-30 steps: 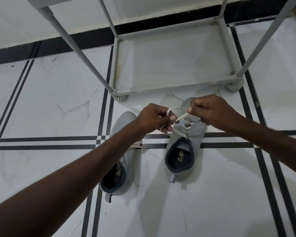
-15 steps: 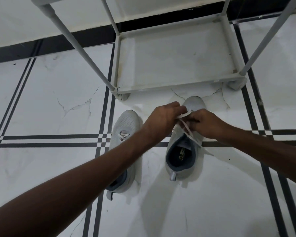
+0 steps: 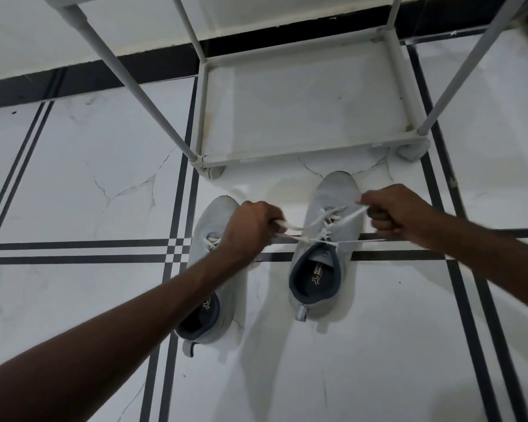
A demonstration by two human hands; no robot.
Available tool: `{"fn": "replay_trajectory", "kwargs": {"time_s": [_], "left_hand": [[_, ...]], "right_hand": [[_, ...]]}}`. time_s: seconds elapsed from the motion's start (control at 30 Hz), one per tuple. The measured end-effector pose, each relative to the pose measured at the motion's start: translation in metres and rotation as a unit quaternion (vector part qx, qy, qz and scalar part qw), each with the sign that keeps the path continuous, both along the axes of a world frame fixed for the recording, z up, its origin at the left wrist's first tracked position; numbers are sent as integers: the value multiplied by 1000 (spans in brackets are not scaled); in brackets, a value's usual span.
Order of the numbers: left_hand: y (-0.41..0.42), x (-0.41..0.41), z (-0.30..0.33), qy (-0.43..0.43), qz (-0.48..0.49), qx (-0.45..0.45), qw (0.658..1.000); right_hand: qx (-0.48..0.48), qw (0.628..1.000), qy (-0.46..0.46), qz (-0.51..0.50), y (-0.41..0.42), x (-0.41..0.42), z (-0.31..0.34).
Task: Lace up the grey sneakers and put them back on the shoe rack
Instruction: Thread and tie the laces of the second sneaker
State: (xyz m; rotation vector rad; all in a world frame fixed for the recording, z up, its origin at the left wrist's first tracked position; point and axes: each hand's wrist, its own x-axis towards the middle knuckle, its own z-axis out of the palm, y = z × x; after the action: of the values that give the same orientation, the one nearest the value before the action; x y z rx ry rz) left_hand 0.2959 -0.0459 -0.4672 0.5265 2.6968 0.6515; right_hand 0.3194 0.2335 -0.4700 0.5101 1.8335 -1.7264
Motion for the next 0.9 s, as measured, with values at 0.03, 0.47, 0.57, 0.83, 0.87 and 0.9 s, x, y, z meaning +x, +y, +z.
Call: {"fn": "replay_trajectory", "kwargs": {"time_s": [0.03,0.47,0.57,0.83,0.87,0.9], "left_hand": [[-10,-2,-3,-35,19,-17,999],[12,22,-10,-17,-47,-15,999],[16,26,-16,-66,-12,-35,997],[15,38,-18,-72,89,3,993],[15,38,-19,-74,81,17,994],[14,38,-19,-74,69,28,994]], "right_hand": [[113,989,37,92,13,0,-2],[394,801,342,294,-28,39,-31],[313,868,316,219,-55,42,-27],[78,989,72,101,-67,39,-17],[132,974,105,150,-66,40,-18],[216,937,164,220,-63,41,-20]]}}
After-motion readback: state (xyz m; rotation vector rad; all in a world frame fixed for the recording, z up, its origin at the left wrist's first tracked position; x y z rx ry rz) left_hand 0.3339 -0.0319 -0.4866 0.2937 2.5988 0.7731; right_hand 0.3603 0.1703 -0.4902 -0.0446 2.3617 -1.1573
